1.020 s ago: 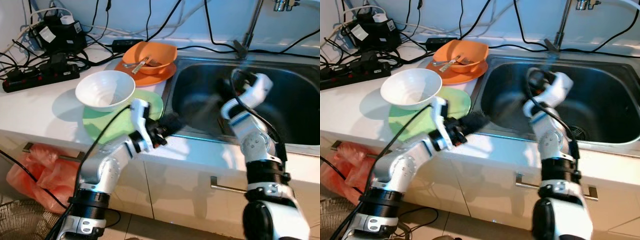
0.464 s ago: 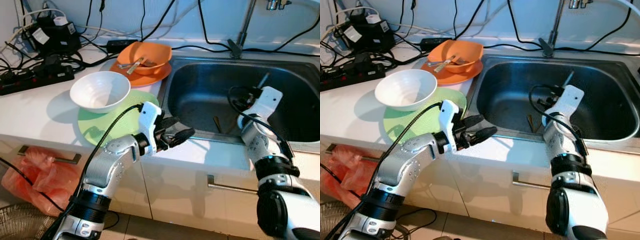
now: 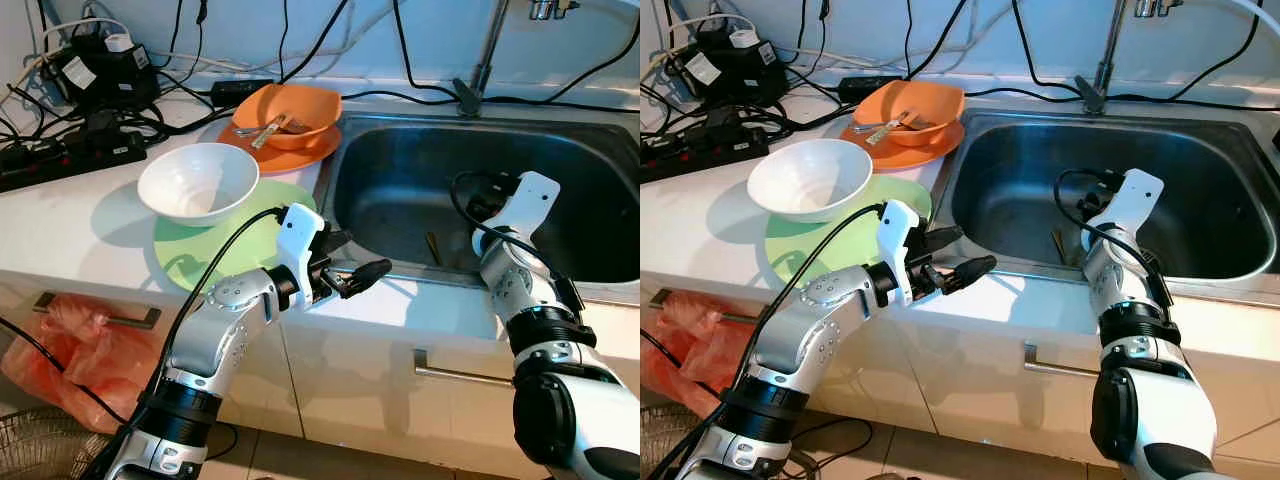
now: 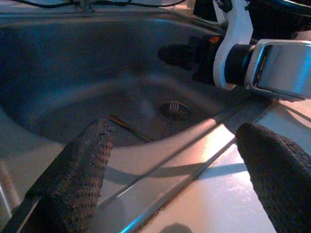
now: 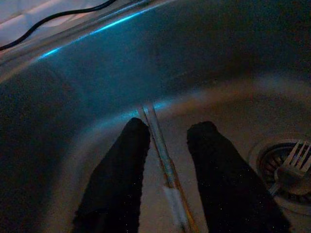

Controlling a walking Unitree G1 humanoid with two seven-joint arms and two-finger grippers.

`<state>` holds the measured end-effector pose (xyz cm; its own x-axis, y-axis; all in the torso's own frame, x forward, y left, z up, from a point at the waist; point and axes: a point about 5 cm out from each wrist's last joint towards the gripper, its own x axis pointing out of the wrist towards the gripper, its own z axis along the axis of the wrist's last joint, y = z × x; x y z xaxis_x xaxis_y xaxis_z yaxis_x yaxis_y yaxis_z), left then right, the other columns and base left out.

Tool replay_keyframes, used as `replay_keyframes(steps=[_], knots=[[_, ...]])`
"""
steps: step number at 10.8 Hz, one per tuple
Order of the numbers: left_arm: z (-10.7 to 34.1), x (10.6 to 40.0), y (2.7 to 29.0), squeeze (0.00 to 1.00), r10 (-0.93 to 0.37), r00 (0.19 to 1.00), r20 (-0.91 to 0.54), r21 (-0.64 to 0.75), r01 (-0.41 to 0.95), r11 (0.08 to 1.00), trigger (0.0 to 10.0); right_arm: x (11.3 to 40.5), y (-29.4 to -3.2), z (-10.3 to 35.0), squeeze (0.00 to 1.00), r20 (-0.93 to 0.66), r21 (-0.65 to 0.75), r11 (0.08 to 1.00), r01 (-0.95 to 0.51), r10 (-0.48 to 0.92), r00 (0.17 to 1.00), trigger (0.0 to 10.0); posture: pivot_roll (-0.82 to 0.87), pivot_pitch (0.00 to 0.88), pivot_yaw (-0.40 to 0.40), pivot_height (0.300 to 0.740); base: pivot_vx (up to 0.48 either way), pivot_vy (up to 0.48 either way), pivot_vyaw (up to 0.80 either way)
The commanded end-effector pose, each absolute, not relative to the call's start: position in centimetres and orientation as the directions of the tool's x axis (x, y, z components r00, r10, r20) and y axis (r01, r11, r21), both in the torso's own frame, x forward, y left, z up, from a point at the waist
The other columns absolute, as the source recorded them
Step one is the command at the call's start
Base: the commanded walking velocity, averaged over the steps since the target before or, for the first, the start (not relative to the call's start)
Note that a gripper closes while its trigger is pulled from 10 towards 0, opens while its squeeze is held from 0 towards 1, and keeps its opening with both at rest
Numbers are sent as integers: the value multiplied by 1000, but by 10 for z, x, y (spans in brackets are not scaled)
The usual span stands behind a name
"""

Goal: Kitchen organization

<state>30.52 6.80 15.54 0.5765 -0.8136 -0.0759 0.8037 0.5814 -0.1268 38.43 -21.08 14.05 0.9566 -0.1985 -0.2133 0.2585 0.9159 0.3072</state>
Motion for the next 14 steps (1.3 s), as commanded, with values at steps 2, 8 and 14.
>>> replay_keyframes(steps=[2,8,14], knots=[[159,305,68,1000,-816,572,-85,-75,813,578,10000,383,-210,134,1000,-240,284,922,264,-199,950,10000,58,49,61,740,0,0,0],[196,321,81,1000,-714,700,6,148,706,693,10000,384,-176,167,1000,-3,313,950,-28,30,1000,10000,64,47,61,740,0,0,0],[234,351,129,114,-418,907,54,461,349,816,10000,353,-132,192,59,166,257,865,-430,399,902,10000,67,47,70,740,0,0,0]])
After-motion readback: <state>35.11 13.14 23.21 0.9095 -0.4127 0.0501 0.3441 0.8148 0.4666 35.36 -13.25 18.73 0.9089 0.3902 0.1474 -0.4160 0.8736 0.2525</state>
